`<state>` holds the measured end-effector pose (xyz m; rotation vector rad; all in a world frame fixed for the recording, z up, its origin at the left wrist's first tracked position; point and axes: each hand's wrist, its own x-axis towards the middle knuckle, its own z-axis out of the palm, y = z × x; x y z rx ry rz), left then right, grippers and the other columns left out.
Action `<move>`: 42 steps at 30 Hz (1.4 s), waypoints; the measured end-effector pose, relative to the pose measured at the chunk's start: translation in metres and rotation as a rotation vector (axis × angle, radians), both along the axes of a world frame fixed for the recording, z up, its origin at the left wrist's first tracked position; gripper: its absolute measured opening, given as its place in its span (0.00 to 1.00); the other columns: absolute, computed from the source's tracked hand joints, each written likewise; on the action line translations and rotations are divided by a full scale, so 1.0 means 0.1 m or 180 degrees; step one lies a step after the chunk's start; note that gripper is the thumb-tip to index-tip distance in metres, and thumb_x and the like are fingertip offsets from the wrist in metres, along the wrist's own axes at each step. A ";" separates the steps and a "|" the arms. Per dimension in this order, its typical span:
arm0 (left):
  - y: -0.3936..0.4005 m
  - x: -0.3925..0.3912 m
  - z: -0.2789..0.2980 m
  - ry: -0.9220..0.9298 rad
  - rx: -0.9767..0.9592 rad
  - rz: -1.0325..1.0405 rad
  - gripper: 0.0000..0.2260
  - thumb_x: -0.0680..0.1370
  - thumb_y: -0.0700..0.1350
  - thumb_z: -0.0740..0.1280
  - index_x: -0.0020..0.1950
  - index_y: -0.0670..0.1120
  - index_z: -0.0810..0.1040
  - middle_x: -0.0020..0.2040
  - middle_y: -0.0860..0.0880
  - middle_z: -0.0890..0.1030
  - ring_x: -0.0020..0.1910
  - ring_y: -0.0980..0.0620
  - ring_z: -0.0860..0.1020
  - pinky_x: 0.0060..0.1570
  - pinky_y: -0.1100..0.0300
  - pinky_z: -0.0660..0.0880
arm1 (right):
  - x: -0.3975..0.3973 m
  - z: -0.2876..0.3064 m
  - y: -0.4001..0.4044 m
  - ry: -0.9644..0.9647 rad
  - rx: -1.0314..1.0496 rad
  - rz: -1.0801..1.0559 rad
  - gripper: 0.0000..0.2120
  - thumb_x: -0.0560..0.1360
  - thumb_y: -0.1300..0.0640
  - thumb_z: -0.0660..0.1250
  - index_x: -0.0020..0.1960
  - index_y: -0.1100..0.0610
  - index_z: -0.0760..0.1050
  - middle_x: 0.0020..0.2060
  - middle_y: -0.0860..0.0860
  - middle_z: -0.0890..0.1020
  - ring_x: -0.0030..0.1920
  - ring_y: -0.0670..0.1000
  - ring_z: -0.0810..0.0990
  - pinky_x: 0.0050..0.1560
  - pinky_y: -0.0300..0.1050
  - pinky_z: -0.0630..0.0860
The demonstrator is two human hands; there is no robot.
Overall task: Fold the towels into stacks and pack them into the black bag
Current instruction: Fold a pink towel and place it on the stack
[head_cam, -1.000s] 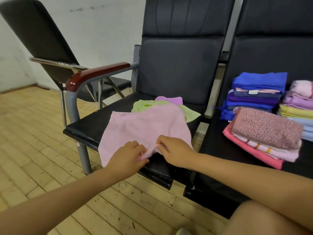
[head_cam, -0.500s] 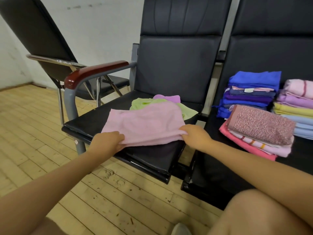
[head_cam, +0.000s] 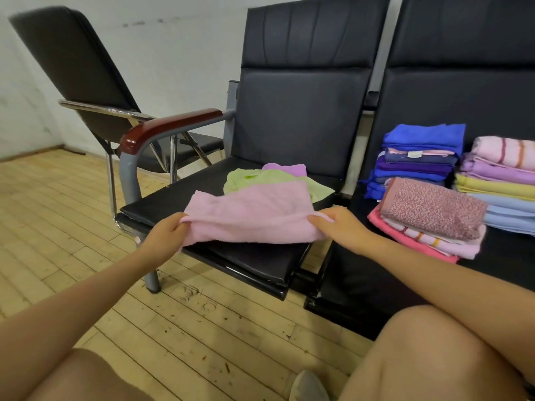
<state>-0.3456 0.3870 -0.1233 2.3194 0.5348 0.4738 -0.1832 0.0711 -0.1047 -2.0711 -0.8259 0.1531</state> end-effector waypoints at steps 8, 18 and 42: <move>-0.11 -0.11 0.02 0.1121 0.1386 -0.0521 0.10 0.83 0.50 0.55 0.57 0.52 0.74 0.50 0.53 0.78 0.49 0.54 0.76 0.48 0.62 0.68 | 0.11 -0.14 -0.13 0.0390 -0.0120 -0.0346 0.12 0.79 0.52 0.65 0.43 0.59 0.80 0.37 0.53 0.79 0.40 0.50 0.76 0.40 0.41 0.70; 0.15 0.24 0.08 -0.0028 0.0503 0.0725 0.12 0.82 0.45 0.57 0.59 0.47 0.77 0.49 0.50 0.76 0.50 0.50 0.75 0.48 0.56 0.69 | 0.48 0.05 0.22 0.0599 0.0582 -0.0833 0.07 0.76 0.53 0.68 0.50 0.57 0.78 0.45 0.52 0.80 0.47 0.50 0.78 0.46 0.43 0.72; 0.34 1.19 -0.35 0.0713 0.1272 0.1036 0.22 0.81 0.51 0.59 0.74 0.49 0.62 0.71 0.42 0.65 0.69 0.41 0.66 0.66 0.43 0.66 | 1.31 -0.21 0.83 0.0317 -0.0684 -0.1302 0.19 0.75 0.55 0.67 0.64 0.57 0.73 0.58 0.54 0.77 0.58 0.55 0.76 0.51 0.42 0.71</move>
